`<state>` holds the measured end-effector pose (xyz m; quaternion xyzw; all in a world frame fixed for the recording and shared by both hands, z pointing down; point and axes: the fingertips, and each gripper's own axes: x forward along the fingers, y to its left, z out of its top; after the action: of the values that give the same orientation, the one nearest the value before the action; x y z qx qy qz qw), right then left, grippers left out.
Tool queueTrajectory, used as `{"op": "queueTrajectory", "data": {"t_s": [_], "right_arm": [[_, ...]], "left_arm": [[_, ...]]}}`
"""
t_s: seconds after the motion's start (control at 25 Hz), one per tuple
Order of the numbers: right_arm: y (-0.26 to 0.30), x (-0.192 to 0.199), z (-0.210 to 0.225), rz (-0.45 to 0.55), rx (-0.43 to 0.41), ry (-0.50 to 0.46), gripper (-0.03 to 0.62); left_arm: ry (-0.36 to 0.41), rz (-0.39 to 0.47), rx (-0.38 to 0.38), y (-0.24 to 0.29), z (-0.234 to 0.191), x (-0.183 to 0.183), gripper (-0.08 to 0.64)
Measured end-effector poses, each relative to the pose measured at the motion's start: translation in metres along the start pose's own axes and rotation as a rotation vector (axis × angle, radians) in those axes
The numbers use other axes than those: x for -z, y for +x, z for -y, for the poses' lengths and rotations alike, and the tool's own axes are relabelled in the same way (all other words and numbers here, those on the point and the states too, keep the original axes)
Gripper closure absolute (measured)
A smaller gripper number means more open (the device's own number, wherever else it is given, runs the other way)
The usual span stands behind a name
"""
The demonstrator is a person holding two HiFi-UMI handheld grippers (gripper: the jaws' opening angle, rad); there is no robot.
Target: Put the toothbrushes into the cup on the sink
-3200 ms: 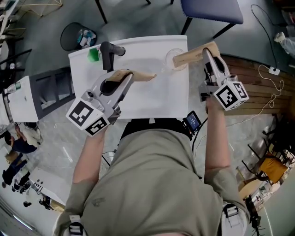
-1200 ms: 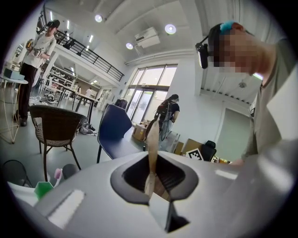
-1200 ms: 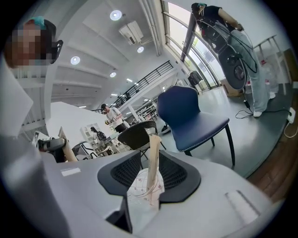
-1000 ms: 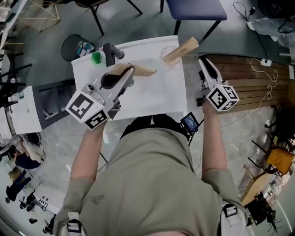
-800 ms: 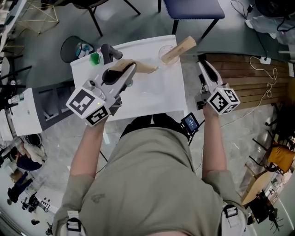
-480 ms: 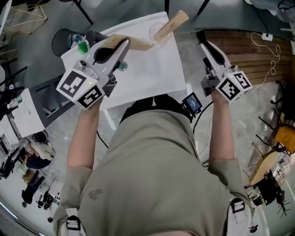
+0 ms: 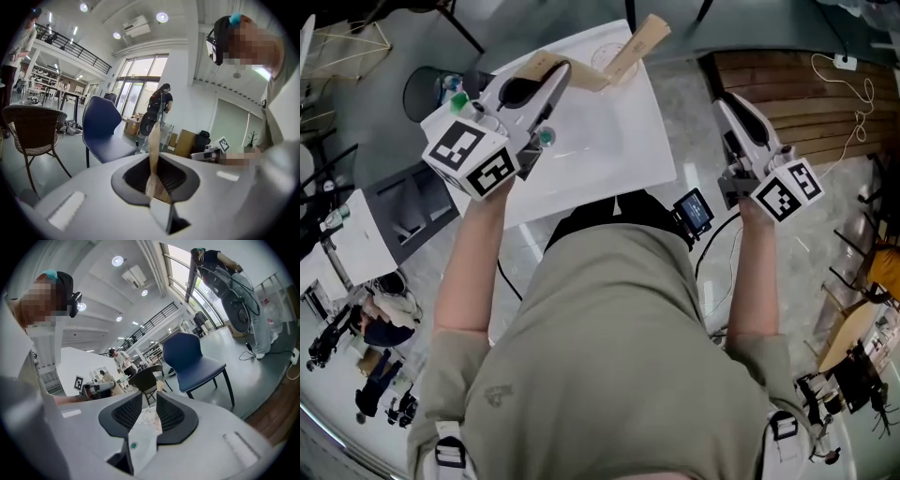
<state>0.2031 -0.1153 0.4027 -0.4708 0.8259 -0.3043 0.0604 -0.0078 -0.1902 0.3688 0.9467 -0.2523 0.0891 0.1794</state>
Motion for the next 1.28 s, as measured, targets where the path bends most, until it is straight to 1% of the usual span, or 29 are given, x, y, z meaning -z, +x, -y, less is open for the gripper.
{"op": "queueTrajectory", "data": {"t_s": [0.24,0.64,0.84,1.28], "right_arm": [[0.003,0.004,0.001,-0.005,0.009,0.021,0.489],[0.0,0.008,0.005,-0.012,0.048,0.021,0.491],[-0.003,0.014,0.01,-0.029,0.073,0.033,0.491],[-0.001,0.024,0.02,-0.061,0.087,0.058,0.491]], "left_arm": [[0.004,-0.019,0.025,0.021,-0.013,0.002,0.526],[-0.004,-0.05,0.066,0.054,-0.023,0.025,0.526],[-0.023,-0.067,0.08,0.066,-0.029,0.036,0.526],[-0.044,-0.114,0.076,0.081,-0.037,0.063,0.526]]}}
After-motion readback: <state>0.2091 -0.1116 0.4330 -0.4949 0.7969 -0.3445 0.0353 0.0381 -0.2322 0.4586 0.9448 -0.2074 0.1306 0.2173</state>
